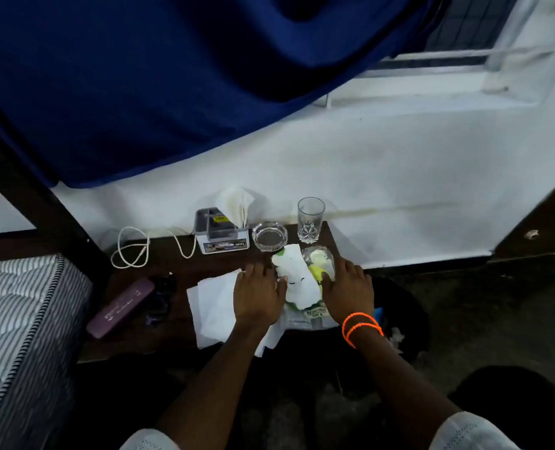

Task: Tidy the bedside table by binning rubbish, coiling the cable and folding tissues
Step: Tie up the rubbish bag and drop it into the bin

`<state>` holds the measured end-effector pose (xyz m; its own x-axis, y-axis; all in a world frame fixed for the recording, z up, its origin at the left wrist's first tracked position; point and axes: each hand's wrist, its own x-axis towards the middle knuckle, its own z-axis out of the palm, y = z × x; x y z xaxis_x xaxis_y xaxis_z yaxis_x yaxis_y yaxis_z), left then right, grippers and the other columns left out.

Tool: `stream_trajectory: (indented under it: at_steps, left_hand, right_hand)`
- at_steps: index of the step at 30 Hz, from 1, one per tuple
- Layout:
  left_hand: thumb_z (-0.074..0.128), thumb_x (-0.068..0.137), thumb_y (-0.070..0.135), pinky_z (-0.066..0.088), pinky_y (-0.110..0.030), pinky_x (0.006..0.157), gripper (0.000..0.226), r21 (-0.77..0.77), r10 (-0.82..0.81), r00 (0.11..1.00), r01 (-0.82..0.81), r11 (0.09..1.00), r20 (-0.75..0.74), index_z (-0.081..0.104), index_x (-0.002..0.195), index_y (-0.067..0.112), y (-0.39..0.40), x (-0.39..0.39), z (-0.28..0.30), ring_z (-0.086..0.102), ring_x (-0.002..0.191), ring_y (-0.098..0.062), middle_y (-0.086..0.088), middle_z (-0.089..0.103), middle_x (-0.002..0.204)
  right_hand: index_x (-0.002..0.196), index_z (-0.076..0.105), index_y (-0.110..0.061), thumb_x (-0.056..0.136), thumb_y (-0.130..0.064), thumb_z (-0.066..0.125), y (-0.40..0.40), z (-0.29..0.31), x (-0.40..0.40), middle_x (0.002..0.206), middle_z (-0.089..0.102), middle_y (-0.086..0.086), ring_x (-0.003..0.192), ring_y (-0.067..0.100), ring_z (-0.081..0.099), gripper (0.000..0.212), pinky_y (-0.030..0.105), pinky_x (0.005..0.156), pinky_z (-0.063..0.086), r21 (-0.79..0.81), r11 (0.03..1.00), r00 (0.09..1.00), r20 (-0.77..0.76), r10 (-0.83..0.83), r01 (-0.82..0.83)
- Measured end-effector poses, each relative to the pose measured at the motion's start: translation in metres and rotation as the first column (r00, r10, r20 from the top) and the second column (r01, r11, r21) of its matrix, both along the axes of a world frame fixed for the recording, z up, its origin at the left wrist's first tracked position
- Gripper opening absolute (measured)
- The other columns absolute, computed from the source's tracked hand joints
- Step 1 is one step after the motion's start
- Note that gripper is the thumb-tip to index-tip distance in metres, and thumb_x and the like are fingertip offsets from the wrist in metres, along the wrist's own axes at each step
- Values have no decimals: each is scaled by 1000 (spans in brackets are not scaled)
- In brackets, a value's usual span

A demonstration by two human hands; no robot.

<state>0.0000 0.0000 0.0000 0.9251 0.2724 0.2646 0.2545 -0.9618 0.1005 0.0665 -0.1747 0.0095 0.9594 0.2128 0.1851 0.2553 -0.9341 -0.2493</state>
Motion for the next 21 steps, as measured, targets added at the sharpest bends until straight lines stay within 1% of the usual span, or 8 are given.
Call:
stream_trajectory:
  at_steps: [4,6,7,10,14,16,19,21]
  left_hand:
    - [47,98,46,52,-40,87,42,-227,129,961,-186,956,-243,57,120,13,-14,7,0,62,114,-31,-12,63,121]
    - [51,97,43,51,-41,92,43,-363,132,950,-234,902,-284,53,125,10,-19,9,1,62,117,-36,-16,63,125]
    - [52,96,42,50,-42,95,44,-429,144,947,-261,865,-286,52,125,9,-20,11,1,61,118,-37,-18,63,126]
    - [60,93,36,47,-42,100,46,-631,207,938,-340,697,-278,53,127,5,-23,17,5,59,122,-40,-21,64,127]
    - [69,87,23,53,-42,98,45,-789,360,883,-442,428,-300,56,123,0,-26,22,10,63,118,-40,-22,67,124]
    - [69,83,18,55,-42,94,38,-794,353,882,-447,411,-313,63,116,-1,-28,22,13,64,114,-39,-21,70,119]
    - [69,78,12,59,-40,90,25,-772,294,905,-418,479,-308,76,102,5,-34,23,19,68,109,-34,-16,76,107]
    - [71,76,13,58,-36,85,20,-769,266,921,-384,511,-283,79,95,11,-39,25,24,68,105,-32,-13,77,102]
  right_hand:
    - [107,57,-6,85,-27,59,-12,-3,12,109,66,20,103,42,61,31,42,82,51,204,960,952,-277,-130,191]
    - [93,62,-6,83,-22,59,-15,-4,15,103,70,21,99,43,64,20,38,82,51,301,922,916,-383,-118,244]
    - [87,64,-7,83,-20,59,-17,-5,16,100,71,19,99,42,66,14,35,82,51,309,918,912,-394,-113,247]
    - [80,69,-10,84,-16,57,-21,-9,20,96,75,14,97,38,69,14,30,80,52,297,922,907,-405,-112,247]
    - [89,77,-12,80,-10,64,-26,-11,21,99,76,12,98,35,70,16,28,83,52,367,882,902,-411,-132,296]
    - [89,78,-13,77,-5,64,-28,-11,20,96,78,10,95,32,71,20,23,80,50,414,851,897,-421,-136,323]
    - [83,79,-15,73,-1,68,-31,-5,19,84,78,7,87,25,74,19,15,72,44,445,831,891,-436,-125,334]
    - [82,78,-12,71,0,72,-34,1,20,80,78,7,83,22,74,18,8,65,40,458,831,901,-420,-109,314]
